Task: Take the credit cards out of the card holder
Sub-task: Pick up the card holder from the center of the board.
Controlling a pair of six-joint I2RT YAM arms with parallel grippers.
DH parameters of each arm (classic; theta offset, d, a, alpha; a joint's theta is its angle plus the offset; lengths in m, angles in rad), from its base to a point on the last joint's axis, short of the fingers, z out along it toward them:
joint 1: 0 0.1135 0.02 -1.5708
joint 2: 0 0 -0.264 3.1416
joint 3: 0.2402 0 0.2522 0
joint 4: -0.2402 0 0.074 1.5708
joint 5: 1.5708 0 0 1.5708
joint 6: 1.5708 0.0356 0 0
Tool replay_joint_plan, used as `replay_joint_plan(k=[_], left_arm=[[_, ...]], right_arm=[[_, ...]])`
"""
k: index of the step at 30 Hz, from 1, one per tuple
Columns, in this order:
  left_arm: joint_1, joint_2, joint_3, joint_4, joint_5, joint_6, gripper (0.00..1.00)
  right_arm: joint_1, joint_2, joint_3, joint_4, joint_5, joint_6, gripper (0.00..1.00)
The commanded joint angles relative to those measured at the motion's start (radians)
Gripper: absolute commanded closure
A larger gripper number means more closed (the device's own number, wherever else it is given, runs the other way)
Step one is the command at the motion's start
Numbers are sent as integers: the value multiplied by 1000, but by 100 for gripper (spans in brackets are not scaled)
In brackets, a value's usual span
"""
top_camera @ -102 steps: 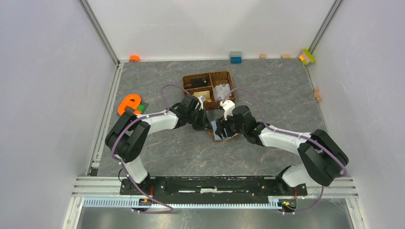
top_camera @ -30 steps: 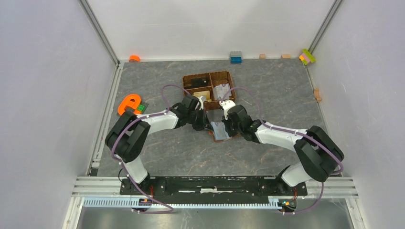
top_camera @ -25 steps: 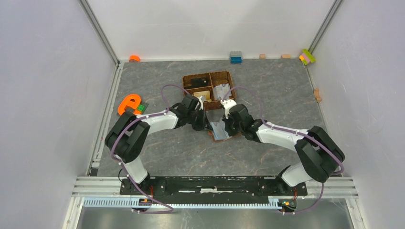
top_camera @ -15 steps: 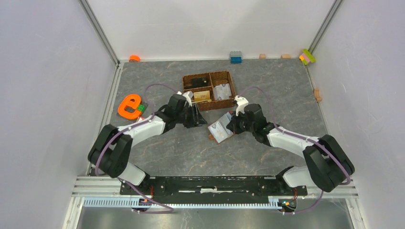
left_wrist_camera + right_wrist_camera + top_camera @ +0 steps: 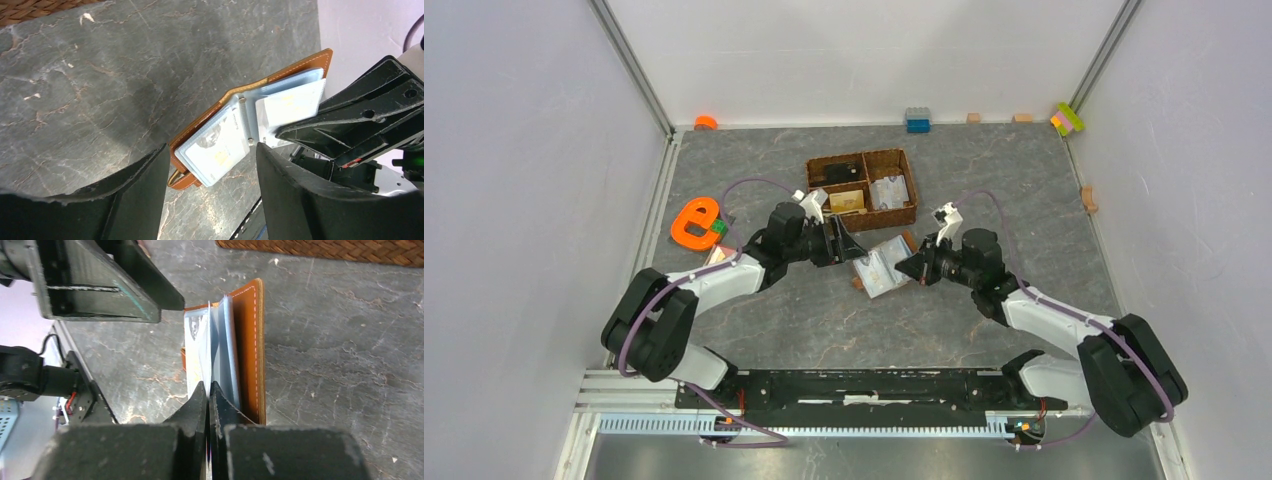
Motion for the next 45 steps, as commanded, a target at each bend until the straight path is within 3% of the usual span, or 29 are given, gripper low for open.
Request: replay_joint_plan(k=[1, 7, 16, 18, 22, 24, 26, 29, 35, 45], left_arm=[[3, 2, -23, 136, 71, -45, 29], [3, -12, -27, 146, 83, -51, 27], [-5, 40, -59, 376, 217, -156, 29], [-15, 33, -63, 424, 241, -165, 37], [-28, 4, -69, 456, 254, -156, 67], [-28, -9, -71, 457, 252, -150, 86], [-28, -28, -77, 458, 244, -140, 96], [-28, -54, -84, 440, 226, -123, 98], [-29, -86, -89, 411, 206, -97, 98], [-26, -143, -100, 368, 171, -64, 98]], right_arm=[[-24, -70, -38, 153, -68, 97, 100], [-80, -158, -112, 263, -108, 190, 100], [-98, -195, -187, 529, -188, 317, 100], [-97, -186, -205, 605, -206, 354, 100], [-97, -153, -211, 709, -254, 388, 100], [-97, -141, -204, 707, -266, 378, 100], [-96, -144, -192, 663, -267, 340, 97], [-96, -171, -162, 510, -232, 244, 80], [-97, -217, -132, 340, -158, 145, 60], [-97, -227, -117, 283, -133, 114, 55]])
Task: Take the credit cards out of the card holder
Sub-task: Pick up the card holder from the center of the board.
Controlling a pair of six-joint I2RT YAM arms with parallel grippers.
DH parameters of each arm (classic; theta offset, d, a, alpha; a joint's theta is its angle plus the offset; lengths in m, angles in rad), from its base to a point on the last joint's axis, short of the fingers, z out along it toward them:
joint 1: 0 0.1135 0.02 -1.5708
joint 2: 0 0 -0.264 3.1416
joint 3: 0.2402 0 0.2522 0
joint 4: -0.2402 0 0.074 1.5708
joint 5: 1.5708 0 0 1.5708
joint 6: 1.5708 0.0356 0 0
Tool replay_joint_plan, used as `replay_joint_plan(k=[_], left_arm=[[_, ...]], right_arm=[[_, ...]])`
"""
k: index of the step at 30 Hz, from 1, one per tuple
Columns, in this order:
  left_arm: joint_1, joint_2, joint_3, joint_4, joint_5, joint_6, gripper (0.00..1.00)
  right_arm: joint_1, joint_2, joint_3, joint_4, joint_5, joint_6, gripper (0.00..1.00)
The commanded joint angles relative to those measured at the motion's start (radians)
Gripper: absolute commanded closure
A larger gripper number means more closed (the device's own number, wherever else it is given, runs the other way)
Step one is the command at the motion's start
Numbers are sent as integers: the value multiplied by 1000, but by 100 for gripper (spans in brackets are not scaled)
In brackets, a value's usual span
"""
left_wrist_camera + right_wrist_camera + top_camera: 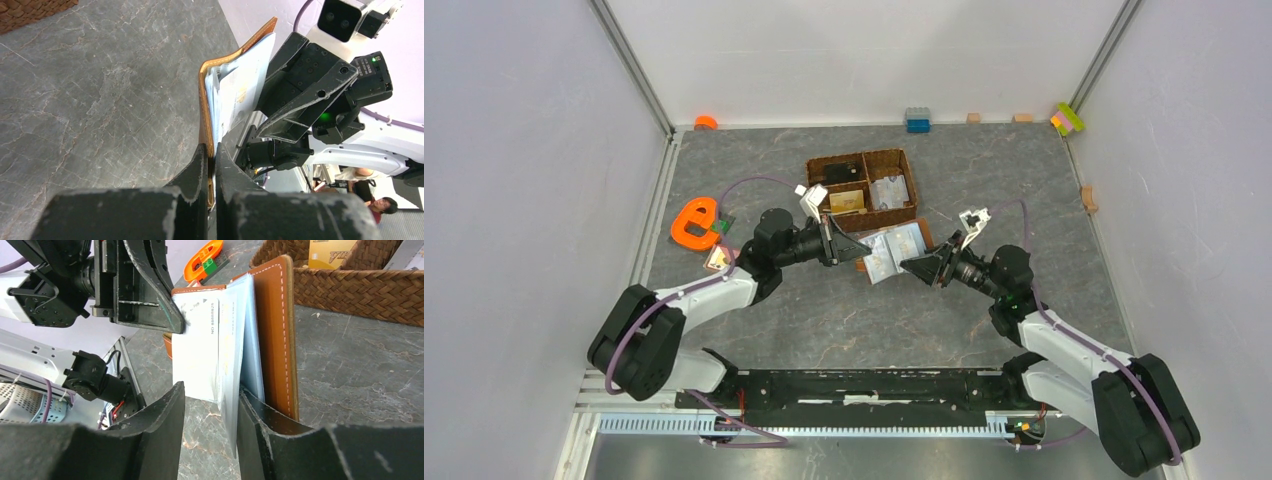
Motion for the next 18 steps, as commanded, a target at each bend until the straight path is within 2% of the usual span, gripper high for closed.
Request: replay_joint_plan(k=[1, 4, 10, 13, 15, 18], left_arm=[[-1, -46, 0, 18, -9, 45, 98], [-1, -46, 0, 17, -9, 46, 98], [-1, -44, 3, 16, -4, 47, 98], [0, -46, 11, -43, -50, 64, 97], [5, -50, 34, -172, -148, 98, 91], [20, -34, 82, -368, -287, 131, 75]], right_arm=[[1, -26, 47, -39, 41, -52, 55], [1, -35, 47, -53, 51, -59, 60], [1, 13, 66, -60, 23, -49, 89], [1, 26, 65, -48, 12, -33, 100], [1, 25, 61, -43, 13, -25, 100], [1, 25, 58, -41, 15, -17, 100]])
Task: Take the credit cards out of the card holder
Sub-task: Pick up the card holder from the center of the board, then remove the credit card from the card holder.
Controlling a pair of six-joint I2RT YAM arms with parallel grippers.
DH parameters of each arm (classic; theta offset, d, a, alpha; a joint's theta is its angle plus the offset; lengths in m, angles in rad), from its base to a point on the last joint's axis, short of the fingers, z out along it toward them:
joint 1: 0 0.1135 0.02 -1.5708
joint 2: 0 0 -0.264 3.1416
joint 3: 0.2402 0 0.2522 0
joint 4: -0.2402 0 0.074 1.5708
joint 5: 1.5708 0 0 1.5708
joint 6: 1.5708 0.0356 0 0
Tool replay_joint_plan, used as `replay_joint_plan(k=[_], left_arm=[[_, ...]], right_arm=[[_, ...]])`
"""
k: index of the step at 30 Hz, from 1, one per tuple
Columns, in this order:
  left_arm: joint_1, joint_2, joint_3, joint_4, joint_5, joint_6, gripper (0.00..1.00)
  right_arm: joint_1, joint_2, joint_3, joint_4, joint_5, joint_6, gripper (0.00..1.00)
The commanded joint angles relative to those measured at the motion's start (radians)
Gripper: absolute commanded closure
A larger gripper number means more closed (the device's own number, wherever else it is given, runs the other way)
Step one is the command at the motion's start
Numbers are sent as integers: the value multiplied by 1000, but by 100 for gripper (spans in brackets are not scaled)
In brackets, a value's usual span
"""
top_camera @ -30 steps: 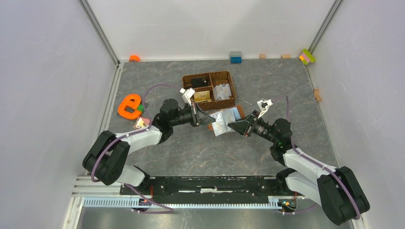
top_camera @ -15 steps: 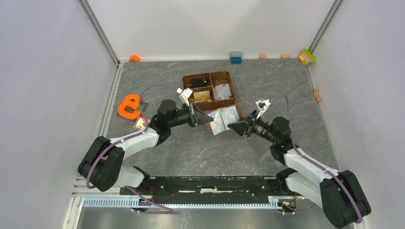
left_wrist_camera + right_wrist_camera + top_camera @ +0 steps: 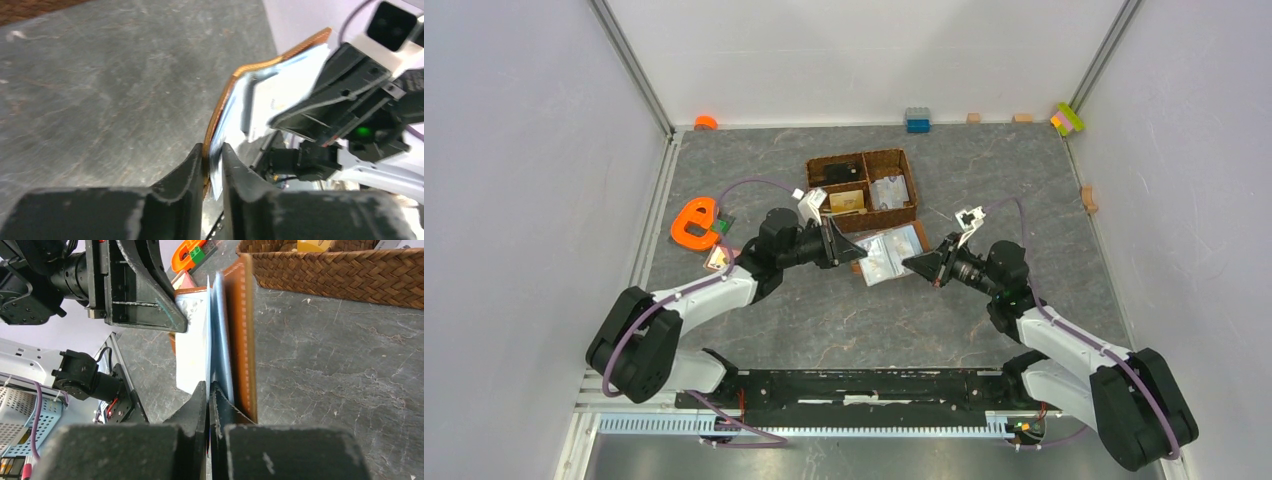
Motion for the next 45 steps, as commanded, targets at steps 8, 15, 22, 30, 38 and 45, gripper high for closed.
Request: replay_joint_plan(k=[8, 15, 22, 30, 38, 45], left_arm=[[25, -182, -19, -169, -232, 96, 41], [-53, -224, -39, -8, -97, 148, 44], [-64, -95, 12, 32, 26, 120, 43], [-64, -17, 12, 167, 142, 51, 37], [-64, 12, 5, 269, 199, 1, 42], [-64, 42, 9, 332, 244, -42, 61]], right_arm=[[-2, 34, 33, 14, 20, 22, 100], [-1, 72, 9, 158, -60, 97, 100], [-1, 58, -5, 242, -94, 129, 100], [1, 92, -26, 395, -161, 217, 100], [36, 166, -22, 511, -197, 274, 100], [81, 173, 12, 428, -186, 211, 100]])
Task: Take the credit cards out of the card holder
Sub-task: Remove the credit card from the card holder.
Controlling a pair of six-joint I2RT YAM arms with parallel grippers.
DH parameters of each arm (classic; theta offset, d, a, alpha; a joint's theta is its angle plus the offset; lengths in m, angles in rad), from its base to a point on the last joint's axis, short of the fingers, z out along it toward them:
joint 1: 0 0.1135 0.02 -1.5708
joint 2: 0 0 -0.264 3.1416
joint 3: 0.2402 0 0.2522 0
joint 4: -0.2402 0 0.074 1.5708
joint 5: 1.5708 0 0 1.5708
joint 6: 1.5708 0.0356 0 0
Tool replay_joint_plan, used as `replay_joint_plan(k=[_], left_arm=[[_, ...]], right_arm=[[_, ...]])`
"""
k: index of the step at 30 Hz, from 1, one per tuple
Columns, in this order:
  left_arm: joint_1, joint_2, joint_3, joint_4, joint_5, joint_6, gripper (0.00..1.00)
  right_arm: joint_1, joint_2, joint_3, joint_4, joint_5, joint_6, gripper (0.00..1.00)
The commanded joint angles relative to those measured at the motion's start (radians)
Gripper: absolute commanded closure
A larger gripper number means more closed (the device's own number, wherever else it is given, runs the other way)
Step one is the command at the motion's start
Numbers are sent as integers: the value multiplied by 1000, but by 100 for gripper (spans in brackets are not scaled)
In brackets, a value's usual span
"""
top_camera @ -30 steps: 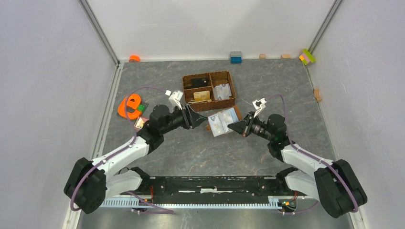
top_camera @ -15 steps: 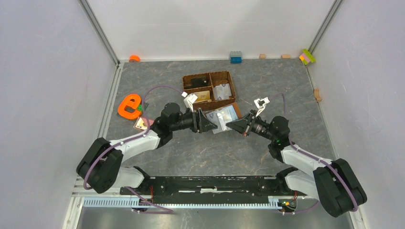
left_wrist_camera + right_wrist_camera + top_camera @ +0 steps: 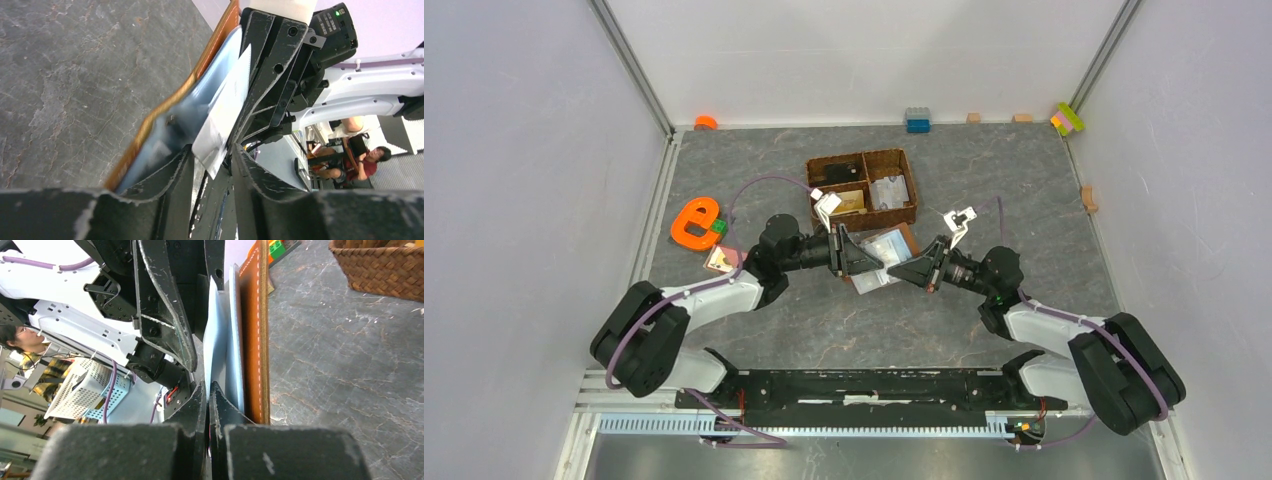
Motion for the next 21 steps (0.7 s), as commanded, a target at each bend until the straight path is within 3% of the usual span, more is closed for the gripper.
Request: replay_joint_plan(k=[1, 2, 4, 7, 9, 17, 21], left_arm=[[-2, 19, 29, 116, 58, -55, 70], [-2, 20, 30, 123, 60, -59, 81], [1, 19, 33, 100, 50, -51, 94], [10, 13, 35, 60, 29, -36, 98], [18, 12, 32, 60, 27, -41, 98], [20, 16, 28, 76, 36, -52, 98], [25, 14, 25, 73, 32, -53, 98]], right_arm=[[25, -4, 46, 8, -12, -43, 100], [25, -4, 47, 10, -15, -43, 100], [24, -15, 46, 8, -15, -45, 96], [20, -47, 48, -53, 15, -86, 75], [9, -70, 47, -104, 41, -109, 71], [-74, -75, -20, 40, 19, 8, 91], [-91, -53, -32, 101, 5, 51, 93]])
